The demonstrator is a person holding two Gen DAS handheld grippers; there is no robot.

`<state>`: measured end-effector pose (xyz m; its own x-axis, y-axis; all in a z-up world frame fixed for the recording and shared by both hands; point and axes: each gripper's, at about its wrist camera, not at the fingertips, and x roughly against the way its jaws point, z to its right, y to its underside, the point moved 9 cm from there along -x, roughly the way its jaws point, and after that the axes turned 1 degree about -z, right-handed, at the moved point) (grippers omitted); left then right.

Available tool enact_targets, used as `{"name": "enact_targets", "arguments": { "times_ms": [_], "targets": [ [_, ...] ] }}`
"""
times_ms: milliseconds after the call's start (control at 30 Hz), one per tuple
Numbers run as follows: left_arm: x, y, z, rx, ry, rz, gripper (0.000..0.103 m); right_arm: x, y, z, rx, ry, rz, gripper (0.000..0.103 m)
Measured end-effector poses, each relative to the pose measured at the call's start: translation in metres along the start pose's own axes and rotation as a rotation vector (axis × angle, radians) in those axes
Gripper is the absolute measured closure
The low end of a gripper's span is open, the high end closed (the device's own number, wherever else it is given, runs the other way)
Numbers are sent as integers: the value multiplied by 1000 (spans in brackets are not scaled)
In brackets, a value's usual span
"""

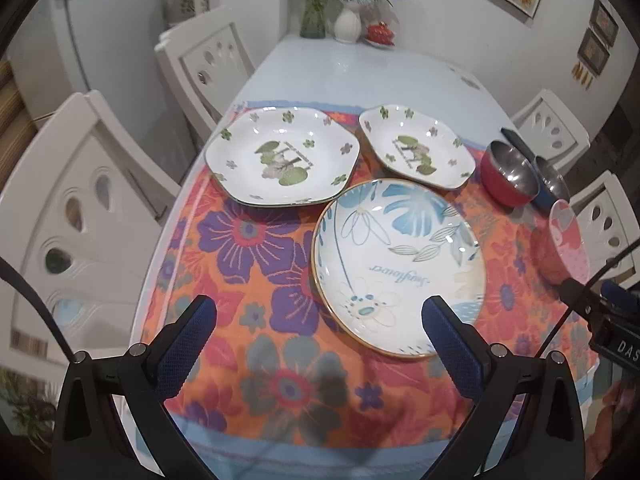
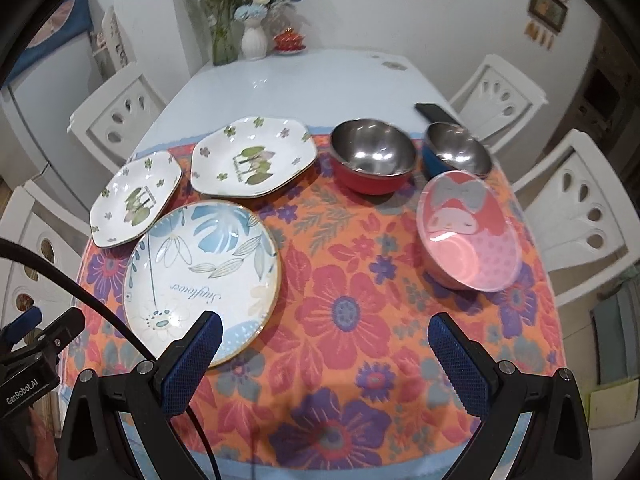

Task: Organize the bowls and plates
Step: 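Grasp the rim of the blue-leaf round plate with the right tool while the left tool grips it too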

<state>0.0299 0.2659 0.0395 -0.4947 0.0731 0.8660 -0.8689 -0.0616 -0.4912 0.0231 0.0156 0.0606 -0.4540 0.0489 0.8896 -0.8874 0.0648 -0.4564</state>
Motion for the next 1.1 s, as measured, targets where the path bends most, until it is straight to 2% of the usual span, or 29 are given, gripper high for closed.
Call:
{"name": "enact_targets", "arguments": {
  "times_ms": [167,267,300,333,367,400,467,600,633,667,800,867,967,1100],
  "targets": [
    [-38,-4,-8,-23,2,-50,1,-47,-12,-16,21,-38,-61,1],
    [-53,-9,-12,-25,7,-50,2,-74,-16,-21,21,-56,-111,2],
    [-58,-10,-13,-25,12,-52,2,-84,-18,-23,16,-63,-124,3],
    [-63,-11,-14,-22,21,-58,3,-91,-20,-23,11,-65,-133,10],
    [-69,-11,-15,-14,31,-70,7,-97,-21,-24,6,-67,-143,19],
    [-75,-11,-16,-3,44,-84,11,-103,-21,-26,3,-76,-155,21],
    [-85,-11,-17,13,63,-109,15,-118,-21,-31,1,-102,-188,22],
    [-100,-9,-18,24,78,-137,15,-136,-22,-39,13,-121,-213,23],
    [-102,-9,-18,26,83,-140,16,-141,-22,-40,16,-125,-216,26],
    [-104,-9,-18,29,91,-143,18,-144,-23,-41,17,-131,-218,30],
    [-115,-4,-12,34,130,-183,39,-155,-23,-45,14,-156,-236,44],
    [-118,-2,-9,27,131,-179,41,-158,-22,-46,2,-181,-241,46],
    [-118,-3,-5,11,148,-167,50,-159,-23,-49,8,-194,-234,47],
    [-119,-6,1,11,196,-157,50,-158,-22,-62,44,-252,-239,50]
  ]
}}
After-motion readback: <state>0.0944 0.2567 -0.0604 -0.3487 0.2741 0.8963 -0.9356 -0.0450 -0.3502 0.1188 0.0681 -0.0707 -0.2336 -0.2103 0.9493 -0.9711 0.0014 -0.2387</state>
